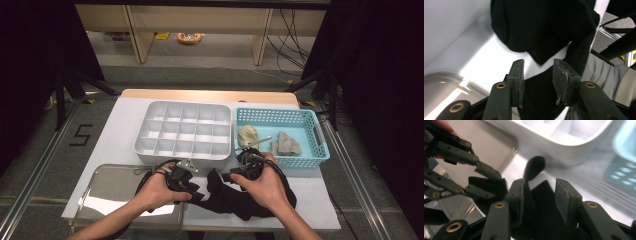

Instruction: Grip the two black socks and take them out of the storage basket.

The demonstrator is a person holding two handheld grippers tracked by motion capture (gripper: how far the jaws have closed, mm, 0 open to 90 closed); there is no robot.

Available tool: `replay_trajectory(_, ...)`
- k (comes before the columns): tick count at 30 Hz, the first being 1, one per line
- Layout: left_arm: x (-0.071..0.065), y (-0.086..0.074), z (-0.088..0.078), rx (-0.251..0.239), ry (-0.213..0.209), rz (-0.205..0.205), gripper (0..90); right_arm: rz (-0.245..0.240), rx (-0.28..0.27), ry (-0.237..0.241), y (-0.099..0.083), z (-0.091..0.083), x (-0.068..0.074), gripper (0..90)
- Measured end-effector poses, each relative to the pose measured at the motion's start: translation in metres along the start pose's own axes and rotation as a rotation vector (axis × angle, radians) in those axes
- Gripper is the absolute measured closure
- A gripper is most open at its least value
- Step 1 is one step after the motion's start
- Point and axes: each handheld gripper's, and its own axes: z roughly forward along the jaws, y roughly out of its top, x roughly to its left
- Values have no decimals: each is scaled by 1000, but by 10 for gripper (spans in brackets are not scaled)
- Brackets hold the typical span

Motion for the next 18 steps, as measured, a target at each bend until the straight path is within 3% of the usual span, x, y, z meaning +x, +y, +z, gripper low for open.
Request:
replay_trajectory(7, -16, 2, 7, 6, -46, 13, 608, -24, 59, 7, 5, 20, 5, 640)
replay_trajectory(12, -20, 4, 10, 5, -58, 9, 597, -9, 74, -15, 5, 21, 3, 640)
replay_trajectory(13, -20, 5, 9, -2, -57, 3, 596, -40, 60, 1, 5, 20, 0, 640)
replay_trajectory(14, -19, 5, 9, -12, -49, 3, 597, -7, 72, -1, 3, 18, 0, 638)
replay_trajectory(16, -17, 7, 6, -25, -37, 4, 600, -7, 76, -3, -1, 17, -3, 631)
replay_trajectory(18, -16, 9, 5, -51, -39, 9, 603, 24, 81, 6, -3, 15, -5, 625)
